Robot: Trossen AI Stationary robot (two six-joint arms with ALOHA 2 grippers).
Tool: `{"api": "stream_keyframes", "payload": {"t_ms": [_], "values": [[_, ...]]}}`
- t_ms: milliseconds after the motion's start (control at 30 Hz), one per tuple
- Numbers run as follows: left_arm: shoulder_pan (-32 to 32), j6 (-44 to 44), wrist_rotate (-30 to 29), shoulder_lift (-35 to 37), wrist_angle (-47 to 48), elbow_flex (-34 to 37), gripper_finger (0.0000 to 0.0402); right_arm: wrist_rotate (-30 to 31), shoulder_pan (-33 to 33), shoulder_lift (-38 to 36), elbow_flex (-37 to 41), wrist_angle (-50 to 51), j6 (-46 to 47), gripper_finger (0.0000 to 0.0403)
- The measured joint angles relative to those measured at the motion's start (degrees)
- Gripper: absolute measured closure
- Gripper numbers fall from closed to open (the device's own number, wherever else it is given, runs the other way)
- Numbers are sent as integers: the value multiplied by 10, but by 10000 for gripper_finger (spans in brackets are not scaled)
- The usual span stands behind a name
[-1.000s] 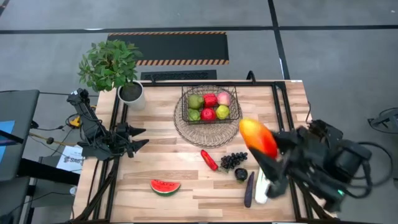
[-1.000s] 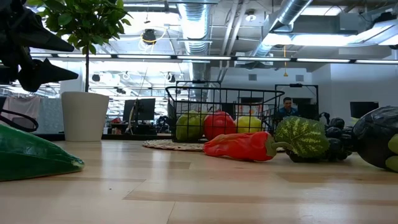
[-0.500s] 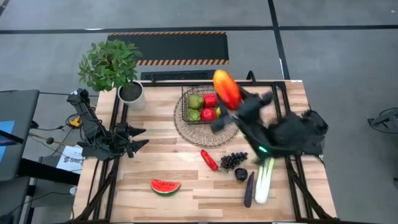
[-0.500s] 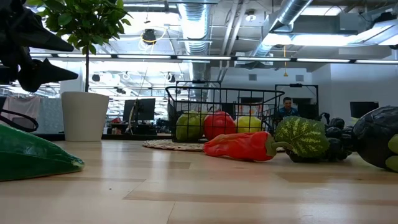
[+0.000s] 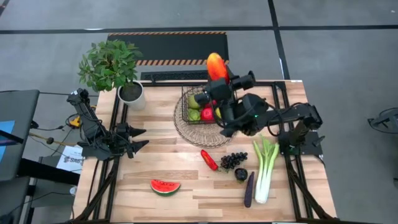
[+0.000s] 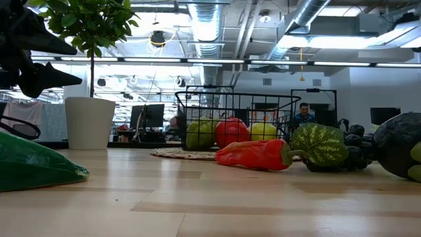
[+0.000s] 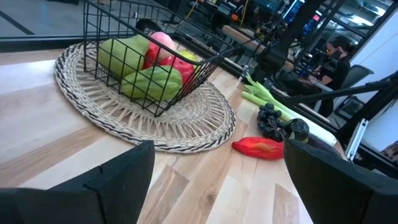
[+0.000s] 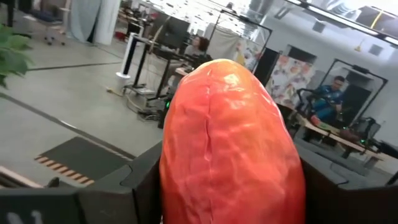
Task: Build produce basket
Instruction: Put the orange mango into the black wire basket
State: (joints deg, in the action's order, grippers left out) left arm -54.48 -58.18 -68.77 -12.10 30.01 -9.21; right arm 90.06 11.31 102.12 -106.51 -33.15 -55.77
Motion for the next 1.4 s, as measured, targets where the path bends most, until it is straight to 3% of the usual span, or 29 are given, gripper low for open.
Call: {"api": "stream_keyframes", "payload": {"t_ms": [200, 400, 567, 700, 867, 933, 1067, 1267, 1400], "values": [[0, 9, 0, 0, 1, 0, 60, 0, -1, -2, 20, 30, 29, 132], [0, 13, 2, 0, 1, 0, 60, -1, -9, -12, 102, 23, 39, 132], [0, 11, 10, 0, 1, 0, 60, -1, 3, -78, 201, 23, 83, 132], [0, 11, 10, 0, 1, 0, 60, -1, 28, -173, 329, 25, 217, 132], [0, 11, 10, 0, 1, 0, 60, -4, 58, -318, 504, 25, 484, 132], [0, 11, 10, 0, 2, 0, 60, -46, 70, -374, 568, 28, 587, 132], [0, 10, 9, 0, 2, 0, 60, -230, 71, -482, 676, 60, 768, 132], [0, 10, 7, 0, 2, 0, 60, -391, 0, -580, 745, 297, 1038, 132], [0, 10, 0, 0, 2, 0, 60, -493, -59, -576, 752, 362, 1057, 132]]}}
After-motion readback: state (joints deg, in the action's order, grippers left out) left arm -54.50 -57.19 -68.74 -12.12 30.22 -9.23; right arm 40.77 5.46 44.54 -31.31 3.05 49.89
